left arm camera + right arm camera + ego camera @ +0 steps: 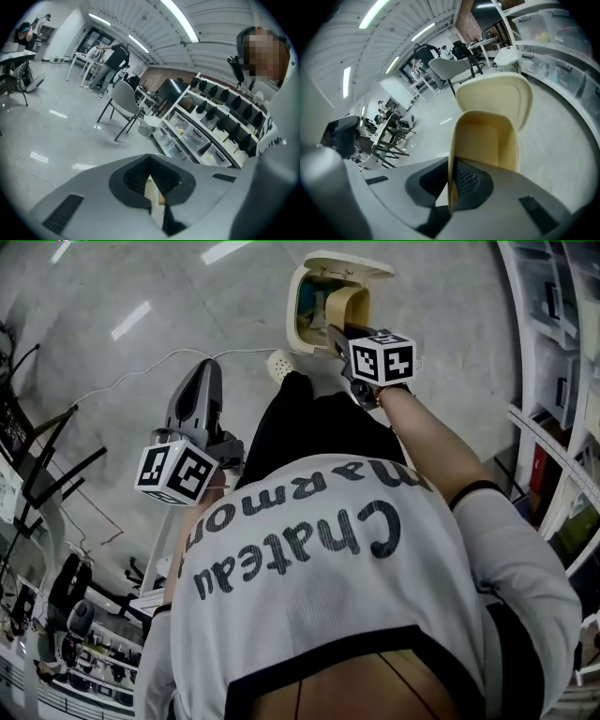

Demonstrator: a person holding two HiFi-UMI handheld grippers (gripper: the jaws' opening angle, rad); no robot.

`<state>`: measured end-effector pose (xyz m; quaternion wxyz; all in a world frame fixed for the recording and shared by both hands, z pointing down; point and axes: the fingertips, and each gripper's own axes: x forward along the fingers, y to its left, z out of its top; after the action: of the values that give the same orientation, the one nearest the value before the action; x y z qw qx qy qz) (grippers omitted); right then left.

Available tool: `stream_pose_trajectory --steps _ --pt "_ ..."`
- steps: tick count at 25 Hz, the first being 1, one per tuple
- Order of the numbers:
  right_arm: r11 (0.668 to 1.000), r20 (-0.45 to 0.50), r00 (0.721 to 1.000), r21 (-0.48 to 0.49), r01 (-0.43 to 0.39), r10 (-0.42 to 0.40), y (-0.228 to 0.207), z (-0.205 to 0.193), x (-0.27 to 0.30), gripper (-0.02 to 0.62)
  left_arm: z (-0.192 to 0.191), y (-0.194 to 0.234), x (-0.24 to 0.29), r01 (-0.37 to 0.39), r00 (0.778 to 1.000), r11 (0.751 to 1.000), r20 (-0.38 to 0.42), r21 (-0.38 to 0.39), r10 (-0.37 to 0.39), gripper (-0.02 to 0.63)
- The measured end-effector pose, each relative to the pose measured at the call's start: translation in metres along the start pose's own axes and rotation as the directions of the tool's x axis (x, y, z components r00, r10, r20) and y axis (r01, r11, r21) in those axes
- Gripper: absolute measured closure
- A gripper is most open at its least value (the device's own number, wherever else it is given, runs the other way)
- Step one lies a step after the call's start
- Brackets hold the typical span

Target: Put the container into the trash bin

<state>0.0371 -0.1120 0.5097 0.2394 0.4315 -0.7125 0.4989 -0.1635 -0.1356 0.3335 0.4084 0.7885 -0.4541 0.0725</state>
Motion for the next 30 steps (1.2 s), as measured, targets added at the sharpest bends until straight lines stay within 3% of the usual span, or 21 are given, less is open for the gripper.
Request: stream_pose_trajectory --steps 9,17,22,30 --pt "0.993 -0.103 0.99 0.053 0.103 -0.097 -0.031 -0.042 0.054 0.563 -0.007 0.028 0.026 0.025 0.995 0.999 -0.102 0.027 -0.022 0.584" --pt "0.999 -0.176 0.983 -0.004 0.049 -0.049 -0.038 -0.067 0.09 0.563 -0.055 0.026 0.044 0.046 0.988 0.999 -0.15 -0.013 -0.047 0.583" --pt "0.998 -0.213 0.975 0.004 0.066 -0.064 -0.057 -0.075 0.108 0.563 -0.08 0.036 0.048 0.013 0.987 0.999 -0.16 -0.05 -0.021 0.583" --pt "0.998 -0.286 0.957 -0.052 0.027 -0.041 -0.085 -0.076 0.135 0.563 -0.122 0.039 0.054 -0.041 0.985 0.99 -0.169 -0.136 0.018 0.583"
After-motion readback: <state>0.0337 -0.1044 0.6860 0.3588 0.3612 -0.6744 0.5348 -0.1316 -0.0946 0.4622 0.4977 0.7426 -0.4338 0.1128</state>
